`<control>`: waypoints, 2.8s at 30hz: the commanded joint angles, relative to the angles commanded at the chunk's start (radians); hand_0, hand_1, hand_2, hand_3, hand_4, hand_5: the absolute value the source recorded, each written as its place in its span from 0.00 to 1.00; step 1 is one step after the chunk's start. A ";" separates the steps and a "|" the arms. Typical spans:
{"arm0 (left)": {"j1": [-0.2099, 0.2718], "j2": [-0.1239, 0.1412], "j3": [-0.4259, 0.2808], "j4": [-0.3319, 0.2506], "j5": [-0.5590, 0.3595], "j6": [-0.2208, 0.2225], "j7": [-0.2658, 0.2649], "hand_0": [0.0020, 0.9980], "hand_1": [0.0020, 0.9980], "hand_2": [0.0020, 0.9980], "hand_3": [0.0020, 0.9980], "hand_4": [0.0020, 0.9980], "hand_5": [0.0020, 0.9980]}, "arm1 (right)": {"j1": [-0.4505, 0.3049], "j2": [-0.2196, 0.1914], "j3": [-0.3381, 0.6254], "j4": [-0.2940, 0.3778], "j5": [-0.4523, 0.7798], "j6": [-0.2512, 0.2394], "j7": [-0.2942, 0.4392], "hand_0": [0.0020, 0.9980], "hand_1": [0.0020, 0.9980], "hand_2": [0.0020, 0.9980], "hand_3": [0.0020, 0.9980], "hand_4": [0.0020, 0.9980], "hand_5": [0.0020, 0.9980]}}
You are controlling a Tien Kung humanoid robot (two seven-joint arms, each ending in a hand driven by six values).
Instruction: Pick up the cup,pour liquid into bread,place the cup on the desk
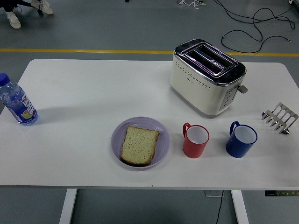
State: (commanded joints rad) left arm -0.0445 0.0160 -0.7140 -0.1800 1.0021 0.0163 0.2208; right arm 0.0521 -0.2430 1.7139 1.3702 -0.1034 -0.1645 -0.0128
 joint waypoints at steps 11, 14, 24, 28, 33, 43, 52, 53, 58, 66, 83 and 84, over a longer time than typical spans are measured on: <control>0.007 0.004 -0.018 0.000 0.021 -0.001 -0.001 0.66 0.70 0.72 0.61 0.35 0.94 | -0.065 -0.032 -0.063 0.058 -0.419 -0.108 0.081 0.76 0.73 0.80 0.83 0.88 0.17; 0.005 0.006 -0.036 0.000 0.039 -0.002 0.001 0.66 0.70 0.72 0.61 0.35 0.94 | -0.082 -0.031 -0.080 0.050 -0.549 -0.125 0.067 0.76 0.73 0.80 0.83 0.88 0.17; 0.002 0.009 -0.068 0.000 0.068 -0.004 0.005 0.66 0.70 0.72 0.61 0.35 0.94 | -0.162 -0.028 -0.136 0.082 -0.965 -0.149 0.080 0.90 0.85 0.94 1.00 0.97 0.15; 0.002 0.011 -0.080 0.000 0.086 -0.005 0.007 0.66 0.70 0.72 0.61 0.35 0.94 | -0.214 -0.021 -0.181 0.121 -1.058 -0.168 0.120 0.90 0.85 0.94 1.00 0.97 0.15; 0.000 0.012 -0.091 0.000 0.095 -0.006 0.008 0.66 0.70 0.72 0.61 0.35 0.94 | -0.248 -0.015 -0.253 0.135 -1.098 -0.209 0.167 0.92 0.86 0.94 1.00 0.98 0.14; -0.010 0.016 -0.102 0.000 0.108 -0.003 0.010 0.66 0.70 0.72 0.61 0.35 0.95 | -0.248 0.012 -0.365 0.089 -1.079 -0.249 0.235 0.92 0.87 0.94 1.00 0.99 0.13; -0.017 0.017 -0.096 0.000 0.102 -0.002 0.009 0.66 0.70 0.72 0.61 0.35 0.95 | -0.228 0.033 -0.425 0.048 -1.091 -0.287 0.264 0.92 0.87 0.94 1.00 0.99 0.13; -0.017 0.017 -0.094 0.000 0.099 -0.002 0.008 0.66 0.70 0.72 0.61 0.35 0.95 | -0.226 0.034 -0.427 0.044 -1.090 -0.287 0.264 0.93 0.87 0.94 1.00 0.99 0.13; -0.019 0.015 -0.071 0.000 0.073 0.001 0.005 0.66 0.70 0.72 0.61 0.35 0.95 | -0.198 0.042 -0.446 -0.002 -1.086 -0.291 0.268 0.93 0.87 0.94 1.00 0.99 0.13; -0.020 0.012 -0.048 0.000 0.051 0.002 0.002 0.66 0.70 0.72 0.61 0.35 0.95 | -0.164 0.059 -0.450 -0.046 -1.090 -0.294 0.266 0.93 0.87 0.95 1.00 0.99 0.12; -0.028 0.013 -0.052 0.000 0.061 0.000 0.004 0.66 0.70 0.72 0.61 0.35 0.95 | -0.119 0.080 -0.505 -0.079 -1.085 -0.294 0.266 0.93 0.87 0.95 1.00 0.98 0.11; -0.028 0.013 -0.054 0.000 0.062 0.000 0.004 0.66 0.70 0.72 0.61 0.35 0.95 | -0.117 0.084 -0.507 -0.085 -1.084 -0.295 0.266 0.93 0.87 0.95 1.00 0.98 0.11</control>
State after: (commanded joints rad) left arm -0.0723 0.0285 -0.7682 -0.1800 1.0642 0.0162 0.2253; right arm -0.0644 -0.1589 1.2066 1.2854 -1.1878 -0.4591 0.2535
